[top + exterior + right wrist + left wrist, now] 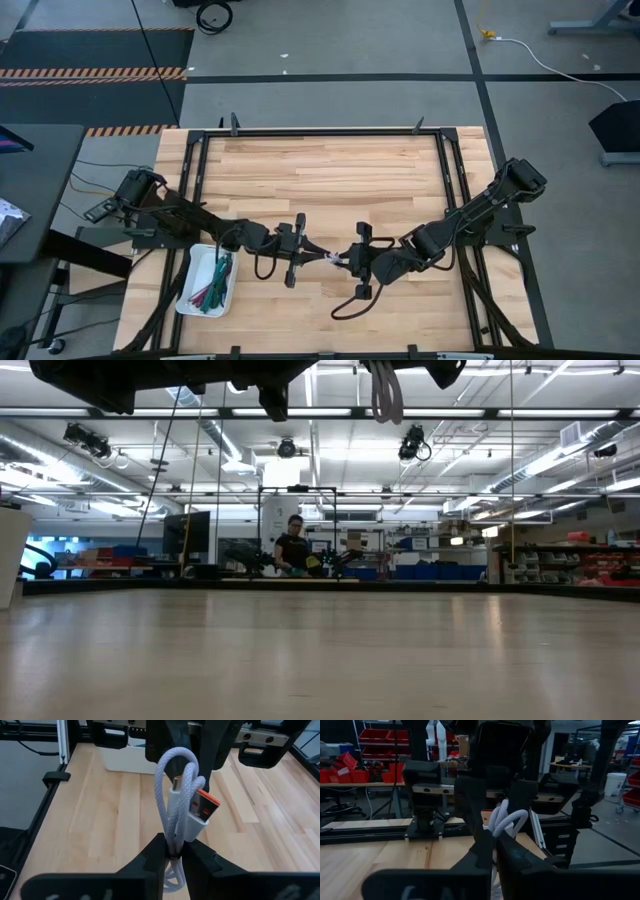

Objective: Pick and place USB-C Cables
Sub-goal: Put the white charger cable into the white bin, then move the white bin to the center of the table

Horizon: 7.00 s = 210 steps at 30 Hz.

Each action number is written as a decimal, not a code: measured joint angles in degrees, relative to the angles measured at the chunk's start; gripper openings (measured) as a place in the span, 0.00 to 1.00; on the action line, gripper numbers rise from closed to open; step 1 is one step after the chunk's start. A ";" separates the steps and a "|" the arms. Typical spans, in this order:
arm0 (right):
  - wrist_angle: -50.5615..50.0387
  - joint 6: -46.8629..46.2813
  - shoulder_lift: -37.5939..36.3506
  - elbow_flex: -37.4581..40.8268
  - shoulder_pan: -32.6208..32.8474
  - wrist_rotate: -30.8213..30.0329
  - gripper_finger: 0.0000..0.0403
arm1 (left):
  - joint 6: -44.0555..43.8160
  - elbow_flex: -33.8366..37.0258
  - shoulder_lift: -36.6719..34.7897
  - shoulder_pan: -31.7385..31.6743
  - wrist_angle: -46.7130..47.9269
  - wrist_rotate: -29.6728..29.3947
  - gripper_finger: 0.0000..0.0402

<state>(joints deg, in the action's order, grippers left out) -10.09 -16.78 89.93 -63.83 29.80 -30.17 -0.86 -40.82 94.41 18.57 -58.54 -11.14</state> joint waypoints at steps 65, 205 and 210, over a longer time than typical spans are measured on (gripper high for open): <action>-13.84 10.59 0.00 -0.02 -13.62 2.91 0.59 | -102.17 -14.83 -24.63 29.43 128.64 8.27 0.09; -3.88 6.07 0.00 0.00 -3.21 4.28 0.58 | -52.96 -2.82 -18.49 -21.38 99.08 19.32 0.03; 6.77 17.15 0.00 0.00 -4.07 10.47 0.58 | -54.20 -2.78 -18.49 -21.38 98.28 20.26 0.03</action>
<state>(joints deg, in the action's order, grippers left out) -3.32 0.37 89.93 -63.83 25.73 -19.71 -55.07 -43.60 75.92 -2.81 39.74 9.12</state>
